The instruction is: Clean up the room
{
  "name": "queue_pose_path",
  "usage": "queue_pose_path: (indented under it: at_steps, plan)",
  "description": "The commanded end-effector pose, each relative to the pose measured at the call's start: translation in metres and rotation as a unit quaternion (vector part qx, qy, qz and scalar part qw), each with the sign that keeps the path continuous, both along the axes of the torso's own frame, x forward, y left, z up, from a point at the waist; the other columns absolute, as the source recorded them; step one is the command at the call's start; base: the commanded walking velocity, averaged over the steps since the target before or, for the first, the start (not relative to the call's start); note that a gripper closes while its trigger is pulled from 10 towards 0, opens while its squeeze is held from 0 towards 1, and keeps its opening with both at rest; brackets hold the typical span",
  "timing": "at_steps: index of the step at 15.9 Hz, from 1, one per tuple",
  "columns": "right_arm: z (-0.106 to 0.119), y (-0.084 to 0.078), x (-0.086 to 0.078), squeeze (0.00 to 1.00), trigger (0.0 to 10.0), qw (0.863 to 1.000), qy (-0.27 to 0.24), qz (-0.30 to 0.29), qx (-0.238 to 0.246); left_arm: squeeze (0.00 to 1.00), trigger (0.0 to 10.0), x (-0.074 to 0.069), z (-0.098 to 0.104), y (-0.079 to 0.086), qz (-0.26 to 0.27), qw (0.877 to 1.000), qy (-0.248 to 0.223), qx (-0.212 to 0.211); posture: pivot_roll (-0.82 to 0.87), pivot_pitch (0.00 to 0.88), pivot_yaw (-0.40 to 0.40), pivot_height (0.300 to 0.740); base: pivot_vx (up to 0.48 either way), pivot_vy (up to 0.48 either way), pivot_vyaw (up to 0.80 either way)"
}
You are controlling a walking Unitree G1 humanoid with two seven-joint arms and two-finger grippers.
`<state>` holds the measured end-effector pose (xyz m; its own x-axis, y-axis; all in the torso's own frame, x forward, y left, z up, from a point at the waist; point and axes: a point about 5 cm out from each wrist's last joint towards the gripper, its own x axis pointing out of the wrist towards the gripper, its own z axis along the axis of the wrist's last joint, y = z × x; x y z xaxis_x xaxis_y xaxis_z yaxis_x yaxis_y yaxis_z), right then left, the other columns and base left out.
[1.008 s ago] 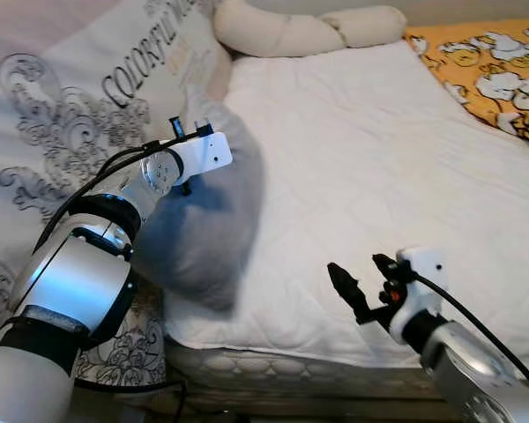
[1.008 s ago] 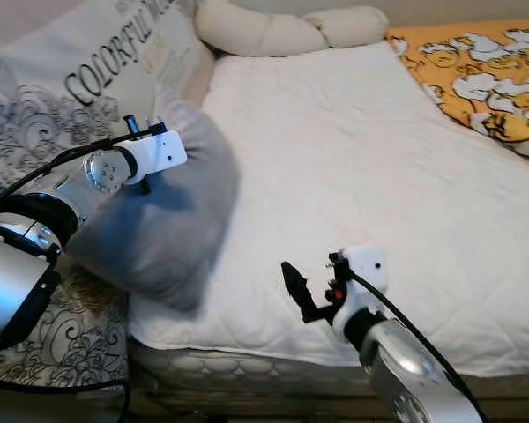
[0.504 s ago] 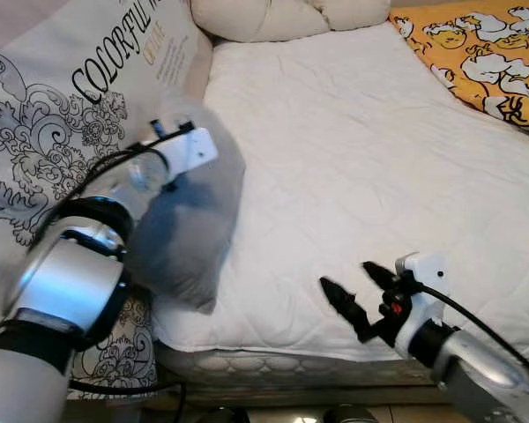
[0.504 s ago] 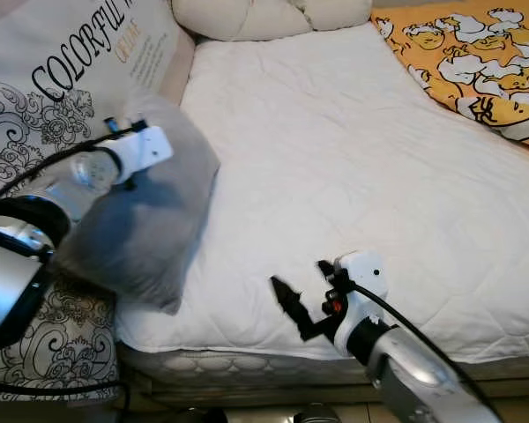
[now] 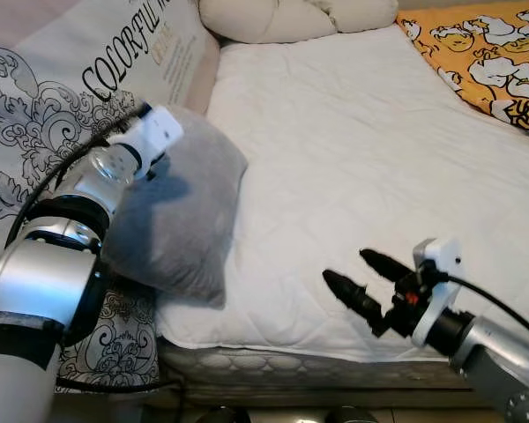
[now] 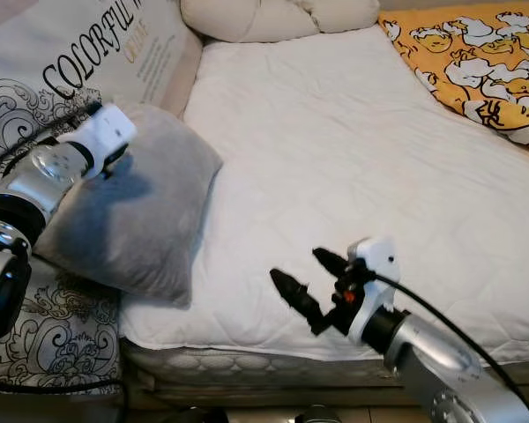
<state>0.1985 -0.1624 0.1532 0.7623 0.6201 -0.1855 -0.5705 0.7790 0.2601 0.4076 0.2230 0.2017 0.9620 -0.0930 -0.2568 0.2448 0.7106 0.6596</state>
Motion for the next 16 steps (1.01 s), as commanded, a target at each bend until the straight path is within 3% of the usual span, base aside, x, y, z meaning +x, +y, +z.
queue_pose_path:
  at_steps: [1,2,3,4,5,6,7,8,9,10,11,14,16]
  plan:
    - [-0.006,-0.005,0.006,1.0,10.0,0.999,0.002,-0.047,-0.005,1.0,10.0,0.006,0.025,-0.018,-0.046,0.983,-0.029,-0.176,-0.24,0.003,0.118,0.74,0.0,0.0,0.0]
    - [-0.009,-0.004,0.009,1.0,10.0,0.998,0.005,-0.065,-0.008,1.0,10.0,0.006,0.027,-0.028,-0.081,0.972,-0.023,-0.218,-0.22,0.0,0.115,0.74,0.0,0.0,0.0]
    - [-0.015,0.0,0.016,1.0,10.0,0.995,0.009,-0.095,-0.008,1.0,10.0,0.005,0.02,-0.051,-0.136,0.954,0.007,-0.268,-0.19,0.0,0.108,0.74,0.0,0.0,0.0]
    - [-0.016,0.001,0.018,1.0,10.0,0.995,0.007,-0.104,-0.011,1.0,10.0,0.003,0.016,-0.059,-0.156,0.949,0.017,-0.275,-0.18,0.0,0.106,0.74,0.0,0.0,0.0]
    - [-0.017,0.003,0.023,1.0,10.0,0.993,0.006,-0.12,-0.002,1.0,10.0,-0.003,0.009,-0.075,-0.182,0.934,0.023,-0.306,-0.16,0.0,0.097,0.74,0.0,0.0,0.0]
    - [-0.016,0.003,0.026,1.0,10.0,0.991,0.002,-0.132,0.0,1.0,10.0,-0.016,0.004,-0.086,-0.207,0.923,0.018,-0.324,-0.16,0.0,0.095,0.74,0.0,0.0,0.0]
    - [-0.015,0.002,0.028,1.0,10.0,0.99,-0.002,-0.139,0.0,1.0,10.0,-0.026,0.001,-0.091,-0.205,0.919,0.006,-0.336,-0.15,0.0,0.089,0.74,0.0,0.0,0.0]
    - [-0.014,0.002,0.031,1.0,10.0,0.988,-0.007,-0.155,0.004,1.0,10.0,-0.048,-0.006,-0.096,-0.191,0.911,-0.017,-0.365,-0.13,0.0,0.083,0.74,0.0,0.0,0.0]
    - [-0.013,0.001,0.033,1.0,10.0,0.986,-0.011,-0.165,0.009,1.0,10.0,-0.062,-0.01,-0.098,-0.174,0.906,-0.026,-0.385,-0.13,0.0,0.078,0.74,0.0,0.0,0.0]
    - [-0.013,0.001,0.033,1.0,10.0,0.986,-0.012,-0.168,0.009,1.0,10.0,-0.066,-0.011,-0.097,-0.167,0.905,-0.027,-0.39,-0.13,0.0,0.078,0.74,0.0,0.0,0.0]
    - [-0.011,0.0,0.034,1.0,10.0,0.984,-0.019,-0.179,0.005,1.0,10.0,-0.085,-0.018,-0.093,-0.125,0.905,-0.041,-0.404,-0.13,0.0,0.067,0.74,0.0,0.0,0.0]
    - [-0.015,-0.002,0.034,1.0,10.0,0.979,-0.017,-0.203,-0.015,1.0,10.0,-0.131,-0.048,-0.068,-0.044,0.929,-0.011,-0.367,-0.1,0.0,0.046,0.74,0.0,0.0,0.0]
    - [-0.021,-0.004,0.034,1.0,10.0,0.977,-0.005,-0.209,-0.035,1.0,10.0,-0.155,-0.062,-0.057,-0.015,0.935,0.013,-0.355,-0.09,0.0,0.035,0.74,0.0,0.0,0.0]
